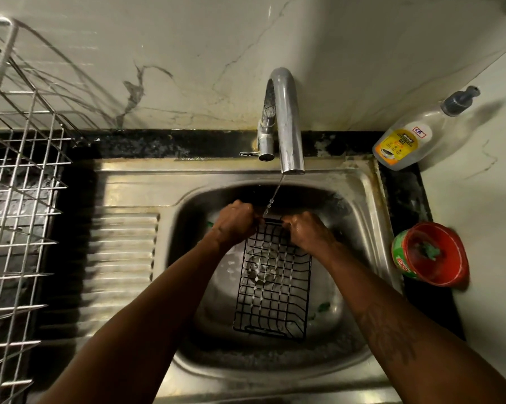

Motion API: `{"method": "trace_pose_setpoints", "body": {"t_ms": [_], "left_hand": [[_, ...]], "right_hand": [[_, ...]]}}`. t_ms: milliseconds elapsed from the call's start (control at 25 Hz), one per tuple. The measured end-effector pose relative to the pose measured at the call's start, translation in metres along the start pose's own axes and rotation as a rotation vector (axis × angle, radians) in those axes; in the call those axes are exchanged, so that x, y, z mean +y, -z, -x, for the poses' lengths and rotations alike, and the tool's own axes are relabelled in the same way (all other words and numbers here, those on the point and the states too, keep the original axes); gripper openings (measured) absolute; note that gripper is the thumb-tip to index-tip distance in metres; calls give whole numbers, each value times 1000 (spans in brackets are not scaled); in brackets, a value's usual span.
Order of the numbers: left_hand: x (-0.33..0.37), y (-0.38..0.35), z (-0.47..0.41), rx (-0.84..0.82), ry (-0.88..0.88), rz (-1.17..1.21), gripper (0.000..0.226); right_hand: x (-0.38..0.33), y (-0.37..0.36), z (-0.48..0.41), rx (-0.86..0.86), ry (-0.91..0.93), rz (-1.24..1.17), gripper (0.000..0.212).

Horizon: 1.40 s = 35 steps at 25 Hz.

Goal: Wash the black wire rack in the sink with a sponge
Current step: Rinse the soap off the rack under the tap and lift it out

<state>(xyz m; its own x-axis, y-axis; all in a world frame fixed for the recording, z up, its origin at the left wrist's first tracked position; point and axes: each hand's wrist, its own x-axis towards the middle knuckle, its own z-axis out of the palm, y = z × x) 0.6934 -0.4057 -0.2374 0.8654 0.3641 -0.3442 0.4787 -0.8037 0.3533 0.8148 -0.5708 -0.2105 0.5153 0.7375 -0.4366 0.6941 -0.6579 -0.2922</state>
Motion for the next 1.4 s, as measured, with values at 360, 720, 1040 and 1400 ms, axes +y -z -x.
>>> {"method": "trace_pose_setpoints", "body": {"t_ms": [360, 720, 1040, 1400], "left_hand": [[24, 1, 1, 26, -7, -14, 23], [23, -7, 4, 144, 172, 202, 19], [6, -6, 13, -52, 69, 204, 15], [10, 3, 9, -53, 15, 131, 16]], "right_hand": [[-5, 0, 1, 11, 9, 42, 37], [-4, 0, -2, 49, -93, 5, 38], [2, -10, 5, 68, -218, 53, 20], [14, -11, 24, 64, -360, 21, 27]]}}
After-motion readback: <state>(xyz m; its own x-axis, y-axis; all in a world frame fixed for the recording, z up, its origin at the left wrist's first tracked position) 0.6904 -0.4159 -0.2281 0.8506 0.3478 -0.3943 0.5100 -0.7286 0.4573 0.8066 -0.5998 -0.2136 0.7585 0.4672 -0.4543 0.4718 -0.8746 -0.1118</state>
